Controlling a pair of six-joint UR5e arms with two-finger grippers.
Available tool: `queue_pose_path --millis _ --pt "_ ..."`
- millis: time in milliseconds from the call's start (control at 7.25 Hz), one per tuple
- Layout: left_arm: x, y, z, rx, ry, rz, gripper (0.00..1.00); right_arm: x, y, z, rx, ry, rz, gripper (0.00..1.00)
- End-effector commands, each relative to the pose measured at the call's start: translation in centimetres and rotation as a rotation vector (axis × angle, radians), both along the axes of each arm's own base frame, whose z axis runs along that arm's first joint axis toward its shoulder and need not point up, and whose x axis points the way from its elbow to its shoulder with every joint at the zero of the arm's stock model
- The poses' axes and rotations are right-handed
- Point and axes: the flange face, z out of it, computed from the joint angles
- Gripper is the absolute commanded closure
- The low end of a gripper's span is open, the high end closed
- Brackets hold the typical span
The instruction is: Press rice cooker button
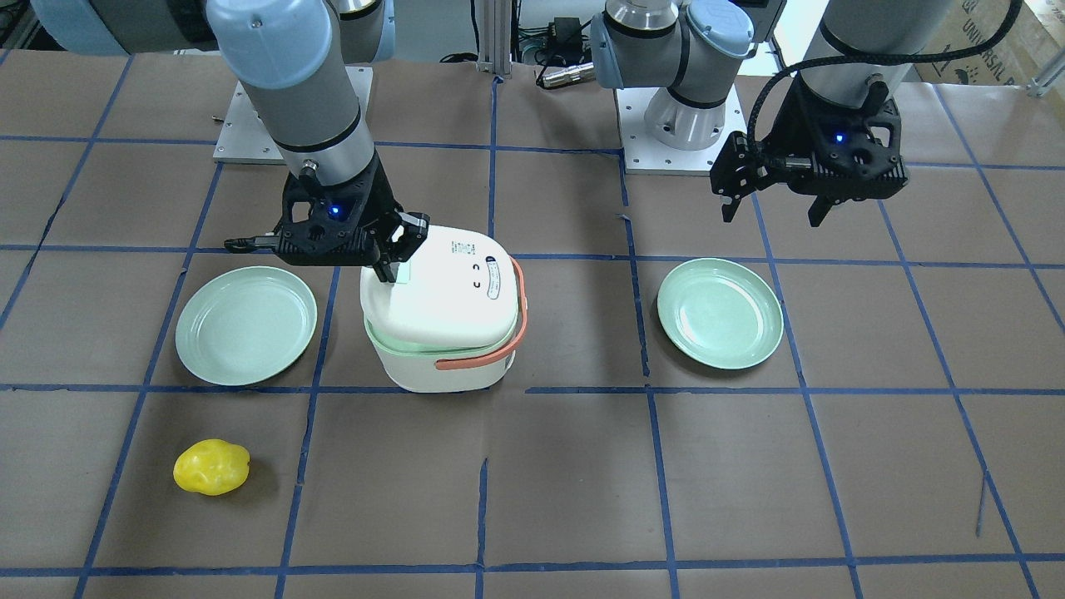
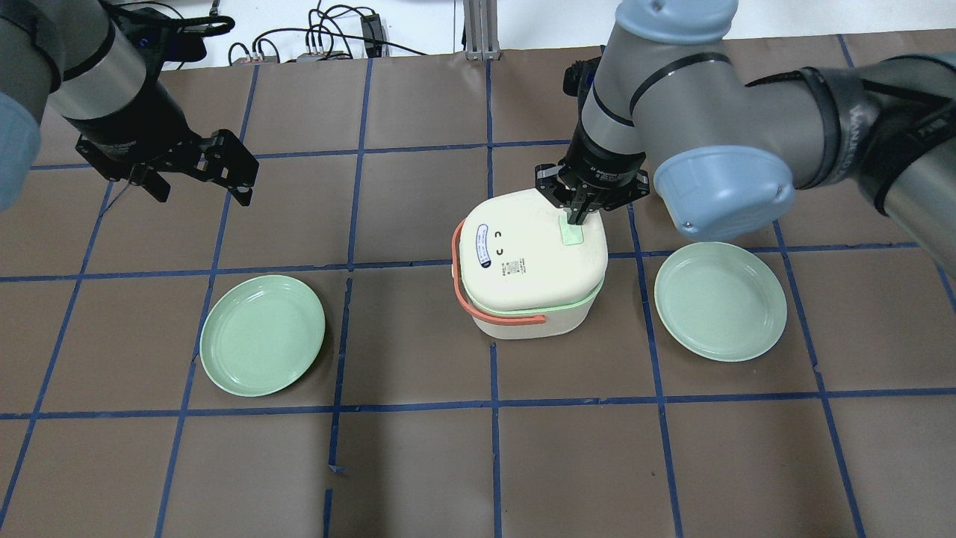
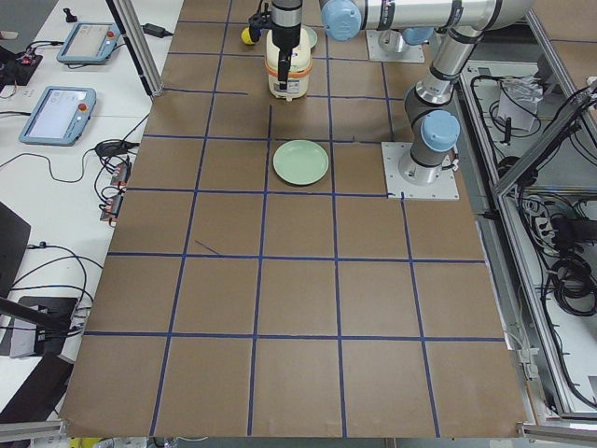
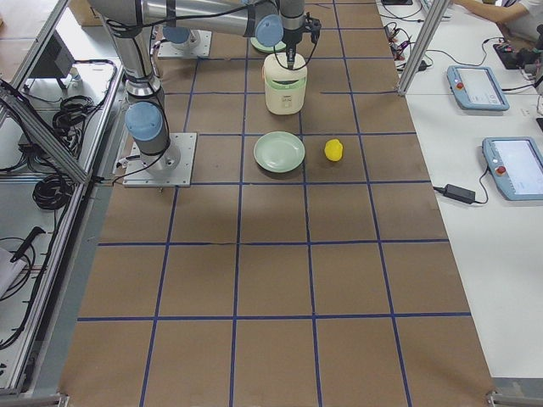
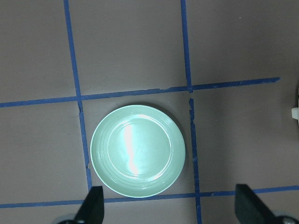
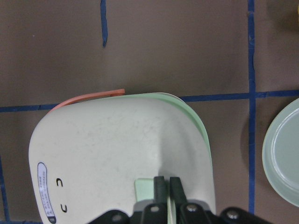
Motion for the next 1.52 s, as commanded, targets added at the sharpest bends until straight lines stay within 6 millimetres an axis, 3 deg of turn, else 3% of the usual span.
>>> queue_pose_path --millis 0,138,276,414,552,690,828,1379 --pt "0.0 0.0 0.0 0.000 0.000 0.000 0.00 -1.8 -1.3 6.2 0.030 0.027 0.044 0.78" --pt "0.0 0.0 0.0 0.000 0.000 0.000 0.00 -4.5 -1.9 8.4 0.068 0.049 0.038 0.72" --pt "0.0 0.0 0.0 0.000 0.000 0.000 0.00 -6.3 -2.0 9.2 0.097 0.054 0.007 0.52" --pt "0.0 0.0 0.0 0.000 0.000 0.000 0.00 -7.6 -0.7 10.9 0.060 0.109 -0.007 0.31" --pt "0.0 0.0 0.0 0.000 0.000 0.000 0.00 -9.3 0.7 11.4 0.083 0.173 -0.019 0.10" --pt "0.0 0.0 0.0 0.000 0.000 0.000 0.00 -10.9 0.9 11.3 0.090 0.170 -0.028 0.01" --pt "0.1 0.0 0.0 0.000 0.000 0.001 0.00 -11.9 0.4 10.8 0.107 0.154 -0.053 0.00" --pt "0.1 0.0 0.0 0.000 0.000 0.001 0.00 -11.4 -0.6 8.3 0.097 0.085 -0.071 0.00"
